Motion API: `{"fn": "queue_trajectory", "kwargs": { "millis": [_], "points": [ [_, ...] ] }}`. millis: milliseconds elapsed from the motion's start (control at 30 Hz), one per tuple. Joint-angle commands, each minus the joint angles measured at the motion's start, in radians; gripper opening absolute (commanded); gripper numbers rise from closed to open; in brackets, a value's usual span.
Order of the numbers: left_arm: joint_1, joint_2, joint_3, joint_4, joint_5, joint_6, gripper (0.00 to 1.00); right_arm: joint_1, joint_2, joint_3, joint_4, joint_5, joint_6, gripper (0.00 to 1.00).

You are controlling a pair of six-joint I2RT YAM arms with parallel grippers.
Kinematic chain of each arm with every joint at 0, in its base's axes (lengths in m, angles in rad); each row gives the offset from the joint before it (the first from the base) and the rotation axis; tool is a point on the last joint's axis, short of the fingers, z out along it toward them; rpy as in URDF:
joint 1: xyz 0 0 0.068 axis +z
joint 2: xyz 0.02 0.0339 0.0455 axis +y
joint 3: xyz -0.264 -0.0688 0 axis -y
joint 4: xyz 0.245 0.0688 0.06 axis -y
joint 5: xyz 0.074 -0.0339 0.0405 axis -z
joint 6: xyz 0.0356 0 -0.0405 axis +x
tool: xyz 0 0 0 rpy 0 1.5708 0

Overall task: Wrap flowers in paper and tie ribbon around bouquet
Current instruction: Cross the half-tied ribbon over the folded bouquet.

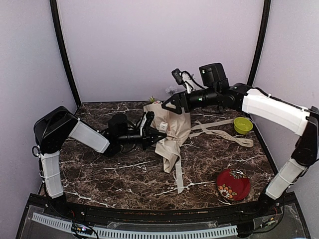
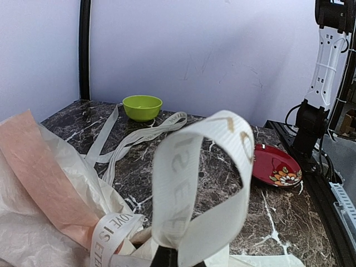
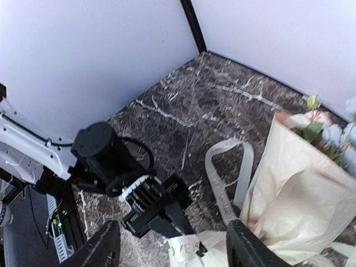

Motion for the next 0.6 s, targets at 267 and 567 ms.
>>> {"fn": "queue_trajectory", "kwargs": {
  "millis": [267,567],
  "points": [
    [0.005,-0.024,0.021,0.001,0.000,0.002,0.00,0.011,0.096,-0.146,0.091,-0.131,-0.102,0.66],
    [0.005,-0.027,0.029,-0.020,0.006,0.013,0.00,0.010,0.145,-0.116,0.074,-0.191,-0.117,0.15]
  ]
}}
